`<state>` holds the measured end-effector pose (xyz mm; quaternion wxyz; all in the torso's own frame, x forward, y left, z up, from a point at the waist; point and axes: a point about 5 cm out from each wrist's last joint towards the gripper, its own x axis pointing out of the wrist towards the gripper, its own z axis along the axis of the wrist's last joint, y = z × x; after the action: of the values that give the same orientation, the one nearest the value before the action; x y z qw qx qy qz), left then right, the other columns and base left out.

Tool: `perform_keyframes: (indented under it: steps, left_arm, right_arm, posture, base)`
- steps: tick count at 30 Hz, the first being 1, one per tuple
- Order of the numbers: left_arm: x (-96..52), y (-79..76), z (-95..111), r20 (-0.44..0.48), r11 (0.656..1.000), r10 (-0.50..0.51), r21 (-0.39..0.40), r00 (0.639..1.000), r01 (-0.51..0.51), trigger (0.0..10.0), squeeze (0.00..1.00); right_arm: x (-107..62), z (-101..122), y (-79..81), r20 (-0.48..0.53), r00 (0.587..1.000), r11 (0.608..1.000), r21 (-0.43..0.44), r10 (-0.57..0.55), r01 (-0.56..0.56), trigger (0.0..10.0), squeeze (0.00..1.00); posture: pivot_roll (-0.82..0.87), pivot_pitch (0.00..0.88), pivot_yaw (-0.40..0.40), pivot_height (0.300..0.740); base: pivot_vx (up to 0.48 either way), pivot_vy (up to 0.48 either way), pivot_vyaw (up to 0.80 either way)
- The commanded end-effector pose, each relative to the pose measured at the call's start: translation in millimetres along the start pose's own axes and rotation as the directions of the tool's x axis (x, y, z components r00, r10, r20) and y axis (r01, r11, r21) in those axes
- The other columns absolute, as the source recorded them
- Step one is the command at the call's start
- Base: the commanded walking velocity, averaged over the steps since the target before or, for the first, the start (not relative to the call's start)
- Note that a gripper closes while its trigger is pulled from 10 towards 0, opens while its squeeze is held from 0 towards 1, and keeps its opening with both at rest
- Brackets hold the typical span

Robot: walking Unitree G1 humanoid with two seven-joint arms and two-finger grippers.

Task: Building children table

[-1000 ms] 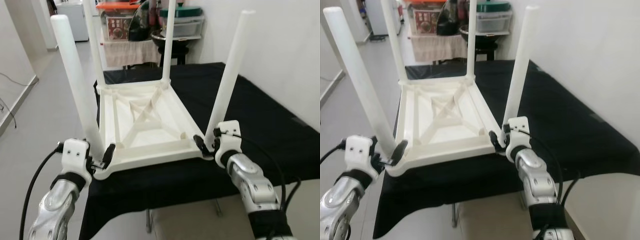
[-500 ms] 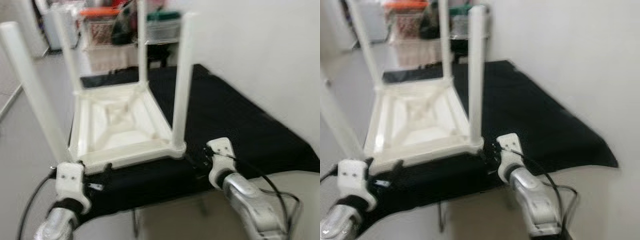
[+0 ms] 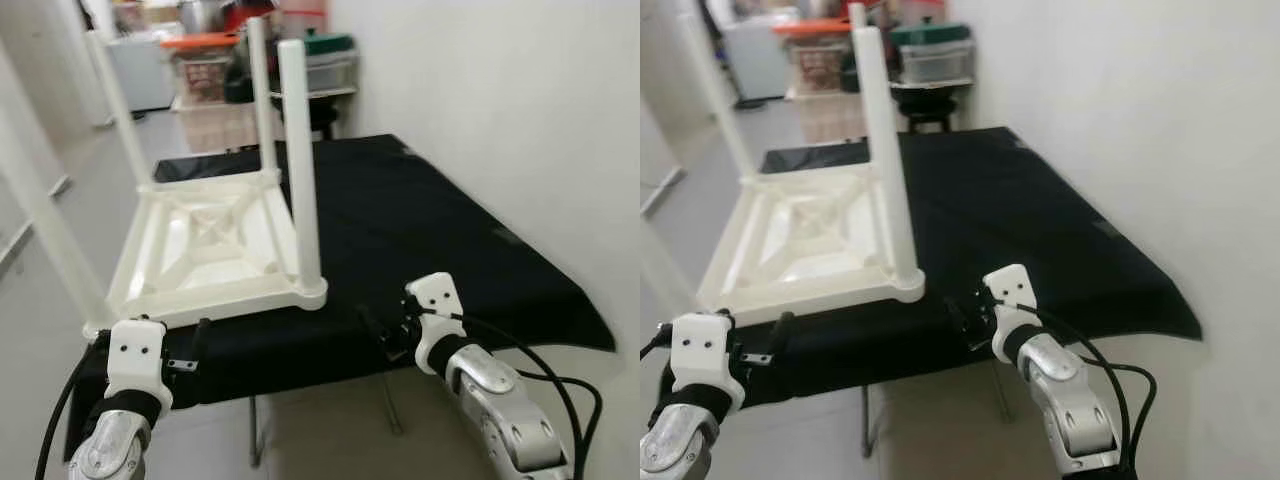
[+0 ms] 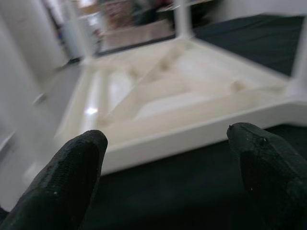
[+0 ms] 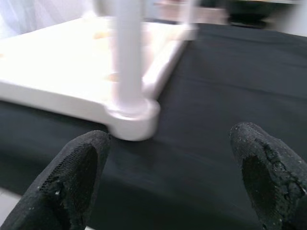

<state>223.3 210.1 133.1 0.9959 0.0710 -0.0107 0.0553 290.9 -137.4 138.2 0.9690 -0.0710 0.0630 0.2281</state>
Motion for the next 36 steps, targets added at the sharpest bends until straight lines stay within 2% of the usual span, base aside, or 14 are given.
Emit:
perform_keyframes:
  steps: [1, 8, 12, 17, 21, 22, 23, 25, 26, 27, 29, 30, 33, 36]
  left_arm:
    - [0.5, 10.1, -4.9, -0.020, 0.999, 0.041, 0.036, 0.999, -0.041, 10.0, 0.00]
    - [3.1, 8.5, -3.1, -0.014, 0.999, 0.023, 0.022, 1.000, -0.023, 10.0, 0.00]
    - [0.5, -9.5, 0.3, -0.002, 0.993, -0.120, -0.005, 0.993, 0.120, 10.0, 0.00]
    - [-1.0, -15.0, 1.8, 0.003, 0.984, -0.178, -0.021, 0.984, 0.178, 10.0, 0.00]
    - [-14.3, -39.8, 11.5, 0.019, 0.884, -0.461, -0.074, 0.887, 0.461, 10.0, 0.00]
    - [-14.3, -39.8, 11.5, 0.019, 0.884, -0.461, -0.074, 0.887, 0.461, 10.0, 0.00]
    - [-19.9, -45.7, 11.7, 0.006, 0.840, -0.536, -0.094, 0.844, 0.535, 10.0, 0.00]
    - [-23.6, -49.2, 11.5, -0.003, 0.810, -0.580, -0.109, 0.814, 0.577, 10.0, 0.00]
    - [-30.9, -52.8, 9.4, -0.025, 0.758, -0.647, -0.125, 0.762, 0.640, 10.0, 0.00]
    - [-30.9, -52.8, 9.4, -0.025, 0.758, -0.647, -0.125, 0.762, 0.640, 10.0, 0.00]
    - [-45.0, -55.2, 8.9, -0.038, 0.673, -0.734, -0.167, 0.678, 0.720, 10.0, 0.00]
    - [-45.0, -55.2, 8.9, -0.038, 0.673, -0.734, -0.167, 0.678, 0.720, 10.0, 0.00]
    - [-58.0, -53.1, 16.2, -0.004, 0.602, -0.785, -0.241, 0.620, 0.761, 10.0, 0.00]
    - [-61.7, -48.9, 18.2, 0.002, 0.583, -0.796, -0.265, 0.605, 0.768, 10.0, 0.00]
  right_arm:
    - [5.9, 1.3, 5.6, 0.007, 1.000, 1.000, -0.005, 0.022, -0.022, 10.0, 0.00]
    - [6.1, -1.1, 5.0, 0.000, 1.000, 1.000, 0.012, 0.023, -0.023, 10.0, 0.00]
    - [-3.8, -5.1, 2.3, 0.001, 0.999, 0.999, 0.033, 0.034, -0.034, 10.0, 0.00]
    - [-11.4, -7.7, 5.2, -0.004, 0.997, 0.997, 0.022, 0.078, -0.078, 10.0, 0.00]
    - [-32.7, -6.6, 27.8, 0.040, 0.947, 0.947, 0.043, 0.318, -0.319, 10.0, 0.00]
    - [-32.7, -6.6, 27.8, 0.040, 0.947, 0.947, 0.043, 0.318, -0.319, 10.0, 0.00]
    - [-37.4, -6.4, 34.1, 0.043, 0.919, 0.918, 0.047, 0.391, -0.393, 10.0, 0.00]
    - [-40.3, -6.6, 37.7, 0.043, 0.900, 0.898, 0.051, 0.435, -0.436, 10.0, 0.00]
    - [-45.3, -6.7, 41.2, 0.038, 0.870, 0.869, 0.050, 0.491, -0.493, 10.0, 0.00]
    - [-45.3, -6.7, 41.2, 0.038, 0.870, 0.869, 0.050, 0.491, -0.493, 10.0, 0.00]
    - [-64.8, -4.0, 47.3, 0.043, 0.779, 0.774, 0.091, 0.626, -0.627, 10.0, 0.00]
    - [-64.8, -4.0, 47.3, 0.043, 0.779, 0.774, 0.091, 0.626, -0.627, 10.0, 0.00]
    - [-89.3, 4.1, 49.8, 0.094, 0.692, 0.678, 0.143, 0.716, -0.721, 10.0, 0.00]
    - [-94.5, 7.8, 45.2, 0.114, 0.696, 0.680, 0.148, 0.709, -0.718, 10.0, 0.00]
  posture:
    - [0.04, 0.000, -0.010, 0.740]
    - [0.04, 0.000, -0.014, 0.740]
    - [0.04, 0.000, -0.012, 0.740]
    - [0.03, 0.000, -0.010, 0.740]
    - [0.02, 0.000, -0.015, 0.740]
    - [0.02, 0.000, -0.015, 0.740]
    - [0.01, 0.000, -0.016, 0.740]
    - [0.01, 0.000, -0.016, 0.740]
    - [0.01, 0.000, -0.016, 0.740]
    - [0.01, 0.000, -0.016, 0.740]
    - [0.01, 0.000, -0.009, 0.740]
    - [0.01, 0.000, -0.009, 0.740]
    - [0.01, 0.000, 0.003, 0.740]
    - [0.01, 0.000, 0.006, 0.740]
  base:
    - [0.000, 0.000, 0.80]
    - [0.000, 0.000, 0.80]
    - [0.000, 0.000, 0.35]
    - [0.000, 0.000, 0.00]
    - [0.000, 0.000, 0.00]
    - [0.000, 0.000, 0.00]
    - [0.000, 0.000, 0.00]
    - [0.000, 0.000, 0.00]
    - [0.000, 0.000, 0.00]
    - [0.000, 0.000, 0.00]
    - [0.000, 0.000, 0.00]
    - [0.000, 0.000, 0.00]
    - [0.000, 0.000, 0.00]
    - [0.000, 0.000, 0.00]
